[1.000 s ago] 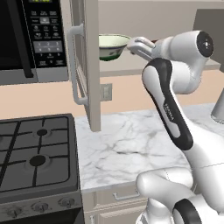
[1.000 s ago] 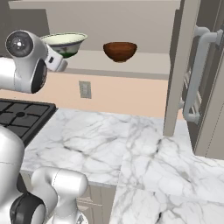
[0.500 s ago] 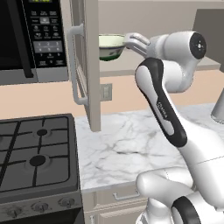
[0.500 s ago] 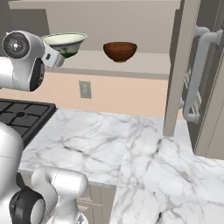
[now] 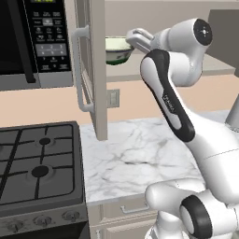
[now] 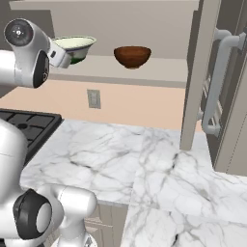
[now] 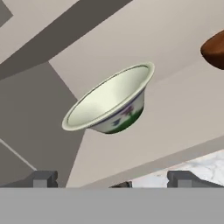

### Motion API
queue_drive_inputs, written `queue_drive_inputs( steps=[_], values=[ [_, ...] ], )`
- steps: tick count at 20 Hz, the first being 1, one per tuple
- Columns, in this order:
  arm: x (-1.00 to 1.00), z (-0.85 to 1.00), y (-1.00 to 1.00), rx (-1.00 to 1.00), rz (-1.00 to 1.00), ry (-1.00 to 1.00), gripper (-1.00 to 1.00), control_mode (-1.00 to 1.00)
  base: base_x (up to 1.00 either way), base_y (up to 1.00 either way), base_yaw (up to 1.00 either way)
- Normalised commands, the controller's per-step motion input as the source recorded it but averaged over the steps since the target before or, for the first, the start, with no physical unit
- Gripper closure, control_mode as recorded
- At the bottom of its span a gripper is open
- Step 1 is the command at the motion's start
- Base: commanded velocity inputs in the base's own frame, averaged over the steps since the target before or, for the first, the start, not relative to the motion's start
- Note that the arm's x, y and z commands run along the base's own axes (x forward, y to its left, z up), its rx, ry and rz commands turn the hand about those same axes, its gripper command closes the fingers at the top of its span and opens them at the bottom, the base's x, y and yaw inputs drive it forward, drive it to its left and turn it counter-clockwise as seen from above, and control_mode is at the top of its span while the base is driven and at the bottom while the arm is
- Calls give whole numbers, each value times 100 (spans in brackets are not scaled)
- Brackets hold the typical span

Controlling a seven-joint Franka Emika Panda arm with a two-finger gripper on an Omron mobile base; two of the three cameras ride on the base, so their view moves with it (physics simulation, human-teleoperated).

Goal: Take the smaller bowl and place it next to the appetizer plate on the dining counter , and place the larger bowl next to the plate with cooked food.

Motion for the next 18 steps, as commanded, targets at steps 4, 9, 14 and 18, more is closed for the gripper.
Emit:
queue_drive_inputs(
  steps=[4,9,14,18],
  values=[
    [30,0,0,0,0,2,-100,-100,0,0,0],
    [32,-16,0,0,0,1,-100,-100,0,0,0],
    [40,-22,0,0,0,5,-100,-100,0,0,0],
    [49,-7,3,0,-2,8,-100,-100,0,0,0]
  ],
)
